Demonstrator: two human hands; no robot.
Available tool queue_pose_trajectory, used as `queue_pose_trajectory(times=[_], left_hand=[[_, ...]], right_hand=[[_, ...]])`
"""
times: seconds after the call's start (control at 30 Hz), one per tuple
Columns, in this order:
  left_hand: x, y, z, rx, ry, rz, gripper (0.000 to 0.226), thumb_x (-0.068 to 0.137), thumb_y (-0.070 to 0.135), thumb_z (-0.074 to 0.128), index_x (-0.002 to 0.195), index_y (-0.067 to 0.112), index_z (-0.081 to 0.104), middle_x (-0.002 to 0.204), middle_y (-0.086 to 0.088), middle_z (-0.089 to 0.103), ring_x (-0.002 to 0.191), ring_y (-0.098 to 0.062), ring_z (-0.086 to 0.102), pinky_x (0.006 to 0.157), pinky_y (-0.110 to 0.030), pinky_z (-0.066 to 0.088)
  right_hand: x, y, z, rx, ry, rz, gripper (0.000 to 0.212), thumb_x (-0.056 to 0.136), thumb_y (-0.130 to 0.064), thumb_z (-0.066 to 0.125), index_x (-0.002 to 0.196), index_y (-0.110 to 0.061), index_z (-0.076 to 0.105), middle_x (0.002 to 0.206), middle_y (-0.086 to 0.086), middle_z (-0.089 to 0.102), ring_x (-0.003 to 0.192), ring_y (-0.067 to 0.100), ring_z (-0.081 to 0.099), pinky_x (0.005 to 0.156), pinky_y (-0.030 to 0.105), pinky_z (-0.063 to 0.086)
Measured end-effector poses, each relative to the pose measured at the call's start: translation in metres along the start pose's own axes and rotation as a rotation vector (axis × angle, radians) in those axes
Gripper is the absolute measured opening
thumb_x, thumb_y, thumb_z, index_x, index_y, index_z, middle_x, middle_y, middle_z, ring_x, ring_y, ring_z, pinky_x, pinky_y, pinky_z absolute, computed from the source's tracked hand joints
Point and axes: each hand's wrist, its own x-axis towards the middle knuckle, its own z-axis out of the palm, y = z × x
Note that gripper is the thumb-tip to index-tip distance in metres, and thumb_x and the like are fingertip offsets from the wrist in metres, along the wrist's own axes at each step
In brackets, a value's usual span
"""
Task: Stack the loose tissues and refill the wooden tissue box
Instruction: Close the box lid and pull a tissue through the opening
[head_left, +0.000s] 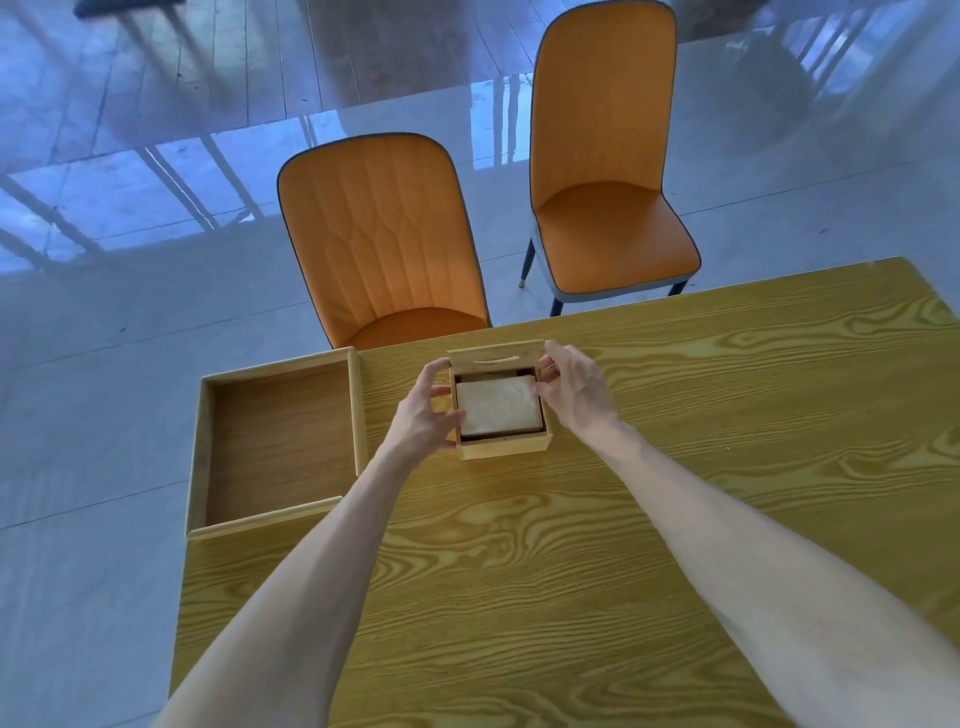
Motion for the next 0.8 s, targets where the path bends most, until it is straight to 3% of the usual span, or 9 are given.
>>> queue_pose_trajectory(times=[0.07,0.2,0.27,0.33,0.43,0.53,0.63,0.8], left_hand=[[-0.003,-0.002,0.000,-0.026,0.010,0.010,0.059,0.089,0.004,0.065,0.131,0.040,0.043,0.134,-0.005,0.049,0.098,-0.020,0.066,0.064,-0.037,0.062],[-0.007,0.003,0.000,-0.132,0.032,-0.013,0.031,0.099,0.012,0.054,0.122,0.031,0.057,0.136,-0.010,0.051,0.101,-0.020,0.064,0.057,-0.030,0.061],[-0.008,0.010,-0.002,-0.205,0.015,-0.105,0.027,0.103,0.021,0.042,0.120,0.030,0.061,0.138,-0.009,0.053,0.109,-0.026,0.063,0.065,-0.035,0.061],[-0.009,0.017,-0.004,-0.257,-0.012,-0.168,0.033,0.102,0.033,0.040,0.128,0.026,0.058,0.142,-0.009,0.051,0.117,-0.030,0.058,0.082,-0.045,0.057],[-0.013,0.019,-0.003,-0.247,-0.005,-0.150,0.046,0.097,0.044,0.053,0.139,0.026,0.048,0.144,-0.006,0.050,0.118,-0.026,0.055,0.088,-0.043,0.053],[-0.020,0.014,0.000,-0.260,0.019,-0.116,0.054,0.093,0.029,0.065,0.143,0.024,0.044,0.138,-0.006,0.055,0.112,-0.021,0.059,0.078,-0.035,0.054],[-0.025,0.007,0.004,-0.251,0.040,-0.112,0.056,0.091,0.025,0.069,0.141,0.022,0.046,0.134,-0.006,0.057,0.109,-0.020,0.061,0.071,-0.030,0.055],[-0.025,-0.006,0.006,-0.218,0.078,-0.101,0.057,0.086,0.024,0.074,0.137,0.022,0.049,0.130,-0.010,0.060,0.106,-0.021,0.064,0.077,-0.036,0.059]], right_hand=[[-0.005,0.002,0.000,0.038,0.035,-0.053,0.039,0.087,-0.005,0.070,0.125,-0.013,0.061,0.106,0.009,0.069,0.084,0.012,0.062,0.077,0.021,0.051],[-0.013,0.004,-0.010,0.219,-0.018,-0.044,0.034,0.099,-0.004,0.047,0.126,-0.013,0.065,0.121,0.012,0.069,0.110,0.023,0.064,0.096,0.030,0.051],[-0.015,0.003,-0.014,0.446,-0.111,0.130,0.037,0.098,-0.023,0.041,0.123,-0.020,0.067,0.127,0.003,0.067,0.114,0.018,0.062,0.100,0.038,0.052],[-0.016,0.001,-0.017,0.615,-0.168,0.250,0.046,0.093,-0.045,0.039,0.120,-0.024,0.069,0.125,-0.002,0.068,0.113,0.013,0.061,0.097,0.046,0.052],[-0.018,-0.001,-0.019,0.647,-0.169,0.318,0.066,0.084,-0.065,0.051,0.116,-0.010,0.068,0.120,0.010,0.068,0.111,0.026,0.062,0.096,0.050,0.052],[-0.019,0.000,-0.016,0.642,-0.163,0.341,0.050,0.077,-0.048,0.073,0.118,-0.020,0.067,0.122,0.002,0.068,0.111,0.019,0.063,0.096,0.046,0.055],[-0.022,0.003,-0.012,0.611,-0.129,0.340,0.043,0.079,-0.032,0.079,0.118,-0.020,0.066,0.120,0.003,0.069,0.107,0.018,0.065,0.092,0.044,0.057],[-0.030,0.008,-0.003,0.544,-0.092,0.320,0.050,0.078,-0.032,0.081,0.122,-0.016,0.064,0.119,0.006,0.069,0.107,0.019,0.065,0.088,0.046,0.058]])
